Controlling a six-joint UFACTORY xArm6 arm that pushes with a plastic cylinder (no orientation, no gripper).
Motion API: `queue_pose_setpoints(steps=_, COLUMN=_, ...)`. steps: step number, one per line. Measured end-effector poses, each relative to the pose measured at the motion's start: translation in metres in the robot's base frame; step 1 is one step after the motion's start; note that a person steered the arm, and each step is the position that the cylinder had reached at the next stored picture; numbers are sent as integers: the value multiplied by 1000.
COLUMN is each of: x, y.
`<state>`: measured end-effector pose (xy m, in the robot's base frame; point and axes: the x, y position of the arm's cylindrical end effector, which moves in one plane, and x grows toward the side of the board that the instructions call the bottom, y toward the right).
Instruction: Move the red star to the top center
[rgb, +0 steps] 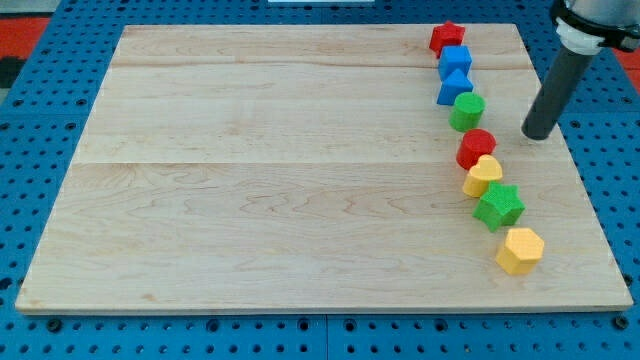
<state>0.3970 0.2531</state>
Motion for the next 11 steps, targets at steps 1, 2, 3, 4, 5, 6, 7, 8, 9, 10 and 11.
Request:
queue_pose_setpoints(steps=1, x=-2, y=0)
queue_pose_setpoints(steps=2, x=-2, y=0)
queue_pose_setpoints(steps=3, x=-23, y=1)
queue_pose_setpoints(steps=4, x=-49, y=-1)
queue_pose_setpoints(steps=5, x=-77, y=-1)
queue_pose_setpoints(steps=6, x=-105, y=1)
queue_pose_setpoints(steps=7, x=-131, y=2)
queue_pose_setpoints(steps=8, x=-151, y=1)
queue_pose_setpoints(steps=9, x=-170, y=-21)
queue_pose_setpoints(steps=10, x=-179, y=-52)
queue_pose_setpoints(steps=11, x=-184, y=-91)
